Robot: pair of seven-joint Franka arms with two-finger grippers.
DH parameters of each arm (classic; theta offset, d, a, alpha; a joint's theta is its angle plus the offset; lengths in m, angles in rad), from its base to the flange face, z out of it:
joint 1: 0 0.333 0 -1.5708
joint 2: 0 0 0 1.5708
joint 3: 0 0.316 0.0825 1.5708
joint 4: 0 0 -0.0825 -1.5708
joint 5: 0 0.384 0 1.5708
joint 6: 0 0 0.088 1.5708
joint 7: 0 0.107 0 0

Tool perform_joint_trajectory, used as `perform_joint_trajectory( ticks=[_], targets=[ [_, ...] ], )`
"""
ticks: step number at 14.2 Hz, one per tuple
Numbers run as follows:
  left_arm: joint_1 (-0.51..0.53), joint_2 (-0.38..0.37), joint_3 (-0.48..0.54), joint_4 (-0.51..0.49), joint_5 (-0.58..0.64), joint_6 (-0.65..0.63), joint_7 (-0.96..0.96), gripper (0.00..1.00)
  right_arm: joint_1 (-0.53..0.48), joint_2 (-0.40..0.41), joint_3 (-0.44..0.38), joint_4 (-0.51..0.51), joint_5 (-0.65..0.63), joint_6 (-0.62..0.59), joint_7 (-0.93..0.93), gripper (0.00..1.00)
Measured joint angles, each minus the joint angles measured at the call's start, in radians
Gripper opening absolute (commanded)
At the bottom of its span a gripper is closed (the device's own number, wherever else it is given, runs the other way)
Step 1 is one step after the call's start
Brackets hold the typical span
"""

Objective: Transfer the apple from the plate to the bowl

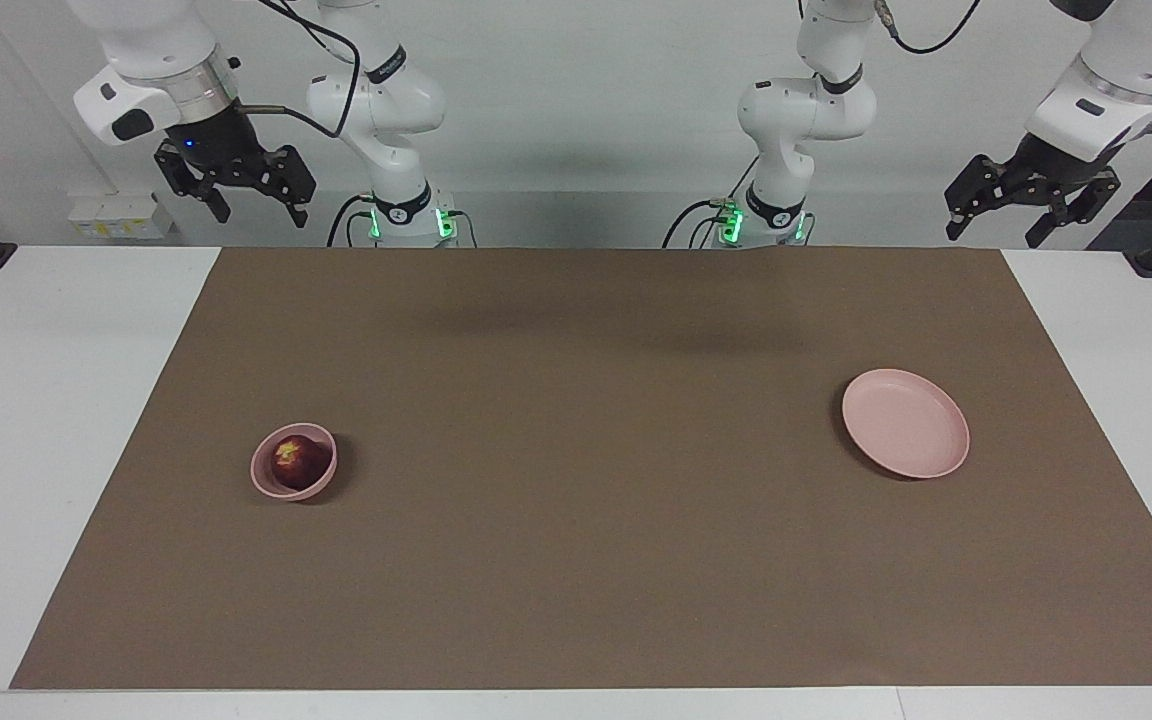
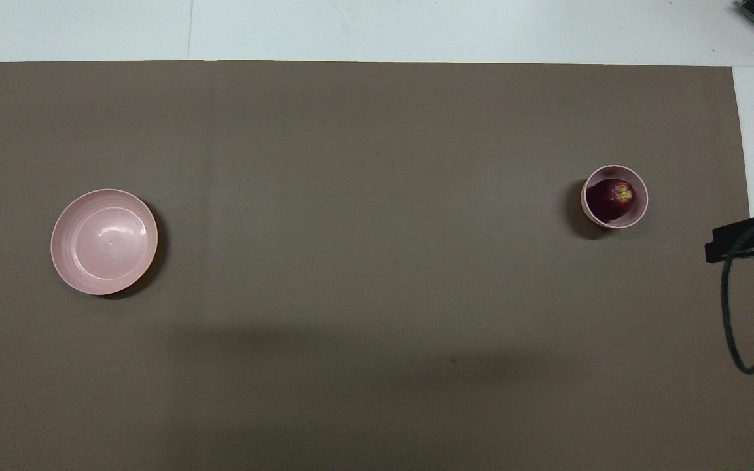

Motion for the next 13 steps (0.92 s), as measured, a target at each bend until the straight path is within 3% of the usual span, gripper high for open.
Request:
perform_joint_trajectory(
  ticks=[13],
  targets=[
    [0.000,0.000,0.000,0.000,0.000,-0.001,0.000,1.00,0.001,0.037,-0.001,0.076,0.000,-0.013,-0.013,1.00]
  ],
)
